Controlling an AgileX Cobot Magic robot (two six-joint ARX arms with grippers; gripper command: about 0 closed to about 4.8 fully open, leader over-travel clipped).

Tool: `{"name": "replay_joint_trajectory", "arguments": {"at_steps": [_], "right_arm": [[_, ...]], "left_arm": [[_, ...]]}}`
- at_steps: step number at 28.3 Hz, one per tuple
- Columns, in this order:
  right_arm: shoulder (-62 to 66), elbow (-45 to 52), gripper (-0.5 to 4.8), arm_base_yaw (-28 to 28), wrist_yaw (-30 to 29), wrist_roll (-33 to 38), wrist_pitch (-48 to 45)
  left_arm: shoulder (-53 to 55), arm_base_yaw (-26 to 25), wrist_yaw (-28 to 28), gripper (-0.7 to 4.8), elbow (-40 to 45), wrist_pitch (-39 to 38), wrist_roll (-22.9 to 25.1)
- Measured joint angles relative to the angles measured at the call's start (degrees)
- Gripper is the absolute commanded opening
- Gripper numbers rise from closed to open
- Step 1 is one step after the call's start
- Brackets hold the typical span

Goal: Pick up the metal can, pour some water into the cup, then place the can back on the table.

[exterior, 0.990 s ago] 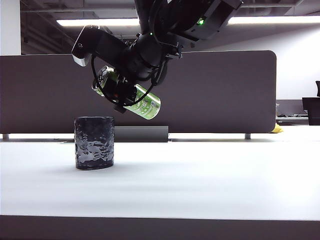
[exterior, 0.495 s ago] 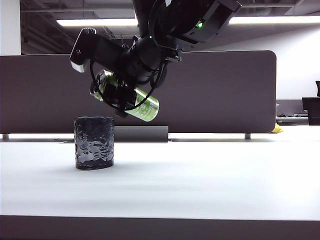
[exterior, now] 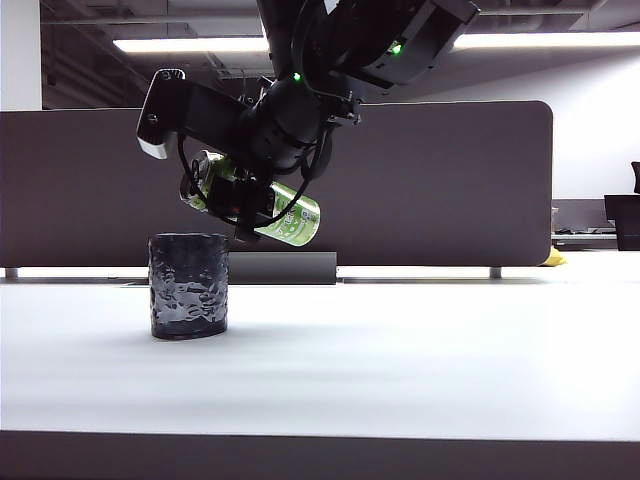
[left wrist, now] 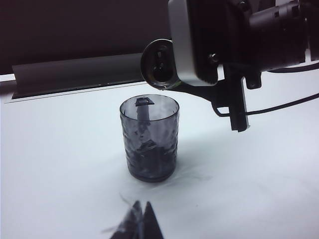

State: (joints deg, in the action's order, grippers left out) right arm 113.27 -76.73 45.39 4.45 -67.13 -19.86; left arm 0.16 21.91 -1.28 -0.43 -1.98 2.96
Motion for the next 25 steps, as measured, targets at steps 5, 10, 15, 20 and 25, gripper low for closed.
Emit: {"name": "replay_joint_trajectory", "arguments": {"at_steps": [5, 10, 15, 20, 25], "right_arm": [[0.0, 0.0, 2.37, 0.0, 0.04, -0.09, -0.02], [0.0, 0.0, 2.37, 0.0, 0.31, -0.46, -0.11], [0.0, 0.0, 2.37, 0.0, 0.35, -1.53, -0.13], [0.0, 0.0, 2.37, 0.0, 0.42, -1.79, -0.15], [0.0, 0.0, 2.37, 0.0, 0.7, -1.92, -0.15]], "left_arm": [[0.0, 0.0, 0.0, -0.05, 0.0, 0.0, 0.02], [0.0, 0.0, 0.0, -0.05, 0.0, 0.0, 0.0], [0.0, 0.0, 0.0, -0.05, 0.0, 0.0, 0.02], [0.02, 0.0, 0.0, -0.05, 0.0, 0.0, 0.02], [0.02, 0.0, 0.0, -0.05, 0.0, 0.0, 0.02]]}}
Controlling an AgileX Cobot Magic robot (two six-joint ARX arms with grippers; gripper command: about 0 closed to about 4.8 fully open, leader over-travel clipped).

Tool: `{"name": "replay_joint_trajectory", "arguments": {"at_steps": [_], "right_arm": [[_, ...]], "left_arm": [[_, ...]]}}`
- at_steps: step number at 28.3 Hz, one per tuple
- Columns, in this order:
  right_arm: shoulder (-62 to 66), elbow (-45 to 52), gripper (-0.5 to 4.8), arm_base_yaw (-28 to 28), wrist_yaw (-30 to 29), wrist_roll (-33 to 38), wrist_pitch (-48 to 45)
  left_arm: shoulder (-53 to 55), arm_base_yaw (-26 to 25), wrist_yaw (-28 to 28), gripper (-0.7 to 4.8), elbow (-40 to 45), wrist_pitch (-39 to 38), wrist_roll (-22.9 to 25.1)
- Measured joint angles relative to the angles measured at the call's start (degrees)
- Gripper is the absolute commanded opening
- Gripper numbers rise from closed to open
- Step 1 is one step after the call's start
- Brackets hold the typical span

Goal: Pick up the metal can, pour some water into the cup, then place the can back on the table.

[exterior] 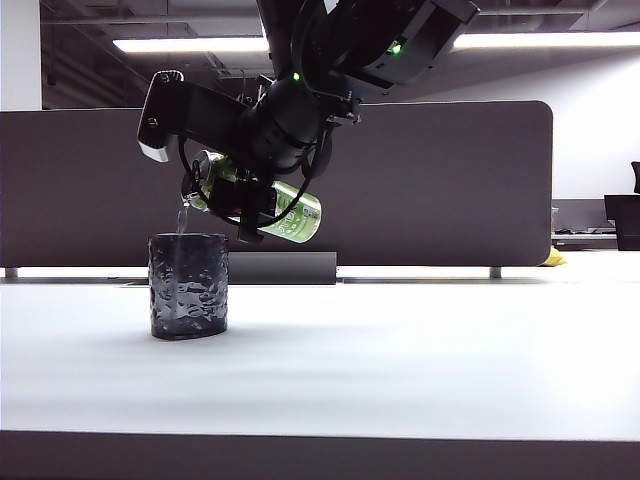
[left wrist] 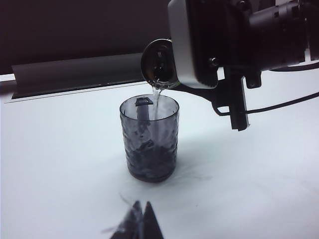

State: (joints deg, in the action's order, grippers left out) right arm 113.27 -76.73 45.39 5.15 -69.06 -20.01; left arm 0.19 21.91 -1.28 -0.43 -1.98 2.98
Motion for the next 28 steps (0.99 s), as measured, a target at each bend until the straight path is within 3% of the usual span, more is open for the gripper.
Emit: {"name": "replay_joint_trajectory", "arguments": {"at_steps": [28], "right_arm": [[0.0, -0.02, 2.36, 0.0, 1.11, -2.38, -0.04]], "left_arm": [[0.0, 0.0, 0.0, -0.05, 0.0, 0.02, 0.0]]}}
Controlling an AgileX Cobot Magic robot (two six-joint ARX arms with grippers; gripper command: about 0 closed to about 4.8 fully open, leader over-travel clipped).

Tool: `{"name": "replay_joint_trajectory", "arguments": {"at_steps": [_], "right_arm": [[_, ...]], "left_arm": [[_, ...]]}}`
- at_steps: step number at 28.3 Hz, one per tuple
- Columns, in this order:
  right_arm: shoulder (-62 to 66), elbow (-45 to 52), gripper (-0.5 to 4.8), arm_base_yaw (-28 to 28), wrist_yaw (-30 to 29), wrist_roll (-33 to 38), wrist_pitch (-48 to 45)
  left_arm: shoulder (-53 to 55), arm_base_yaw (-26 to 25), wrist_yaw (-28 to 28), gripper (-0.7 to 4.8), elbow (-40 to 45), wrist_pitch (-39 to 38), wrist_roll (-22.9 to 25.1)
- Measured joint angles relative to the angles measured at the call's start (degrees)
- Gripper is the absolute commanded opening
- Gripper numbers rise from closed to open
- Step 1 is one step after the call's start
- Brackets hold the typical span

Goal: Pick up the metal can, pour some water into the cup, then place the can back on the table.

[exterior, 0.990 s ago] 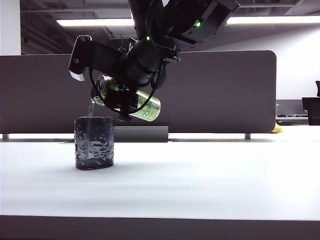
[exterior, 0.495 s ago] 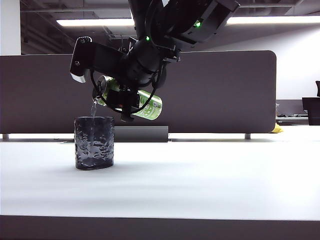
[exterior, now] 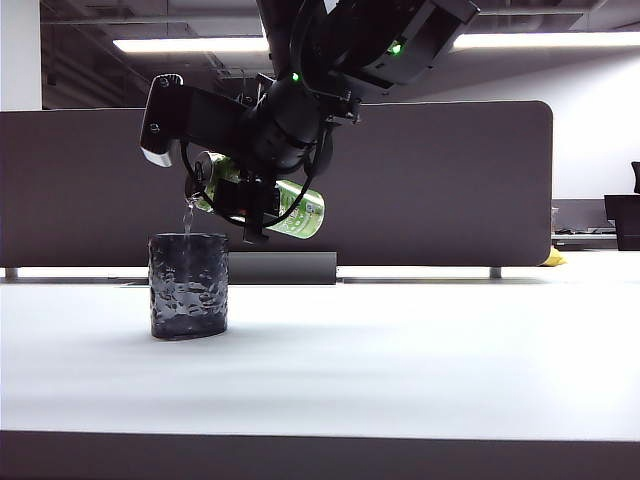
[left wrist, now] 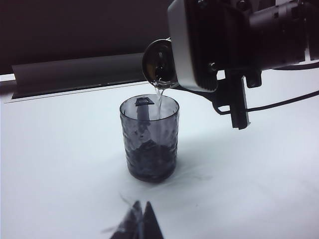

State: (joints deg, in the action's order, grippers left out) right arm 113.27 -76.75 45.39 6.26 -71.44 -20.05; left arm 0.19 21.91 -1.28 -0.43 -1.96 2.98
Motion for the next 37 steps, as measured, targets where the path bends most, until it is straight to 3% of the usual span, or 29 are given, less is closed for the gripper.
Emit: {"name": "replay_joint_trajectory", "arguments": {"at_steps": [37], "right_arm": [[0.0, -0.09, 2.37, 0.0, 1.18, -1.46, -0.17]], "left_arm": [[-0.02, 0.0, 0.0, -0.05, 0.0, -0.02, -0.02]]}}
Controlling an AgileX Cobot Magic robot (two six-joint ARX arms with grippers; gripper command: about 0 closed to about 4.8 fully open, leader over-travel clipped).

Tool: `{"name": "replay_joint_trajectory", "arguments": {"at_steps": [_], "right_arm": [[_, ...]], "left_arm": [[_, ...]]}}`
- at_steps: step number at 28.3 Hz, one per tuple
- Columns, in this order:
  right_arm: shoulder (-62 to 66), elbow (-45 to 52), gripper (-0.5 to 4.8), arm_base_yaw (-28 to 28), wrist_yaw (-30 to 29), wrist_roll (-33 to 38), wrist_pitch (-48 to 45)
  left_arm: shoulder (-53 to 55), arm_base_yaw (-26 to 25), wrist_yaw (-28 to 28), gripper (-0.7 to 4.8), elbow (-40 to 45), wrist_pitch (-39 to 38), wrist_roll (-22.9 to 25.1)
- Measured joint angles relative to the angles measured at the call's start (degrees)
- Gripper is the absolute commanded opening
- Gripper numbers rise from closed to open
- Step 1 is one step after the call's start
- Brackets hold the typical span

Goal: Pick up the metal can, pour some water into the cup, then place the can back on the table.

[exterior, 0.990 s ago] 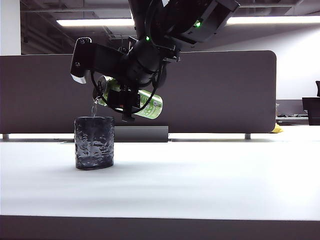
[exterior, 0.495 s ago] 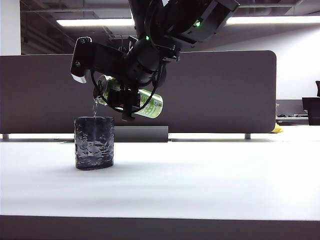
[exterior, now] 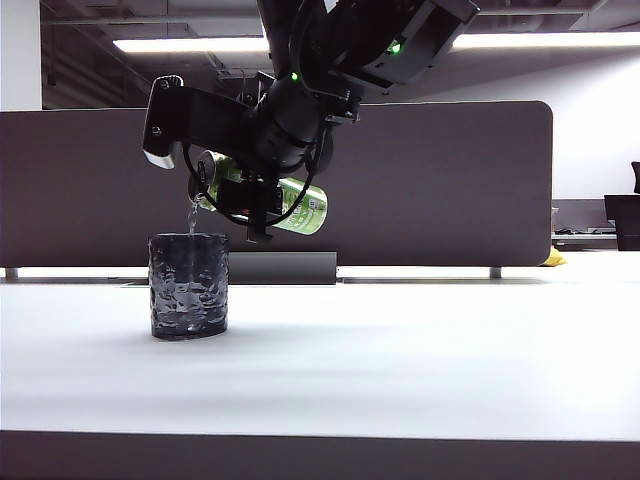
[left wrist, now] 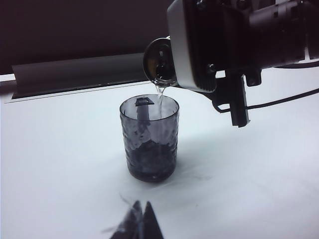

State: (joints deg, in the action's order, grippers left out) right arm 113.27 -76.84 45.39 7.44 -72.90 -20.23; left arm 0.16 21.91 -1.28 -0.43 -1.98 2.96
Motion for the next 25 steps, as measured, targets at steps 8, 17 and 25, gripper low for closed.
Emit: {"name": "replay_joint_trajectory", "arguments": {"at_steps": [8, 17, 25], "right_arm": [[0.0, 0.0, 2.37, 0.0, 0.09, -0.24, -0.94], [0.0, 0.0, 2.36, 0.0, 0.09, -0.24, -0.92], [0.0, -0.02, 2.36, 0.33, 0.33, -0.24, -0.94]], "left_arm": [[0.0, 0.0, 0.0, -0.05, 0.0, 0.0, 0.02], [0.0, 0.0, 0.0, -0.05, 0.0, 0.0, 0.02], [0.0, 0.0, 0.0, -0.05, 0.0, 0.0, 0.0]]}}
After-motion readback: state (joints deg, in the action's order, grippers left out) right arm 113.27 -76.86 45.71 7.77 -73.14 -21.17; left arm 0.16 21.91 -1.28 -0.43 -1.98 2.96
